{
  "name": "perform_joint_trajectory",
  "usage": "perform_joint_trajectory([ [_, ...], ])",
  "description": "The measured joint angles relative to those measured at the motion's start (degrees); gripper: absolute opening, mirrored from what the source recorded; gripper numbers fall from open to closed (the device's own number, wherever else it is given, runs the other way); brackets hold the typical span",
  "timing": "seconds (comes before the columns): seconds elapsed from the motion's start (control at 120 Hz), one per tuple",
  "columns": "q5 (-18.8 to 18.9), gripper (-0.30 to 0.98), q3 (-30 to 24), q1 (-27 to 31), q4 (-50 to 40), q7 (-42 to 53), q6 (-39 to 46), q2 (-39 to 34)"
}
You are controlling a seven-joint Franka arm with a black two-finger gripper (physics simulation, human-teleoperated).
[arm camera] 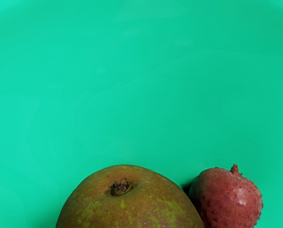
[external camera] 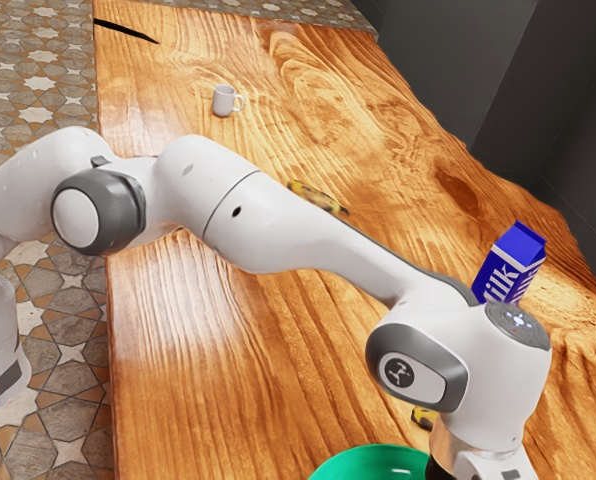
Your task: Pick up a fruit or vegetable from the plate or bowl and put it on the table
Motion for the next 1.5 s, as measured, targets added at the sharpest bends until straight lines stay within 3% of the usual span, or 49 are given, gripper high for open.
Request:
perform_joint_trajectory([
  [0.508,0.0,0.68,0.2,0.1,0.0,0.2,0.6,0.9],
  [0.708,0.5,0.32,0.2,-0.2,0.0,-0.7,0.9,0.9],
  [0.917,2.0,0.28,0.5,-0.2,0.2,-1.6,1.0,0.4],
  [0.958,2.9,0.24,3.0,-0.3,-0.6,-1.8,0.9,-2.9],
  [1.017,3.7,0.26,10.1,0.5,-9.5,-2.0,0.7,-15.4],
  [1.083,4.0,0.27,15.7,5.7,-29.6,-2.5,0.5,-34.1],
  [1.133,2.9,0.27,17.0,12.3,-39.5,-2.9,-0.3,-41.4],
  [1.2,1.2,0.27,17.7,22.3,-44.7,-3.3,-1.8,-43.0],
  [1.308,-0.5,0.27,17.9,35.1,-43.8,-3.9,-3.4,-36.7],
  [1.342,-1.1,0.27,18.0,33.7,-43.7,-4.1,-3.7,-35.1],
  [1.433,-2.0,0.26,17.2,21.2,-40.4,-4.4,-4.4,-32.0],
  [1.5,-3.4,0.43,17.0,19.1,-39.1,-4.2,-4.4,-30.6],
])
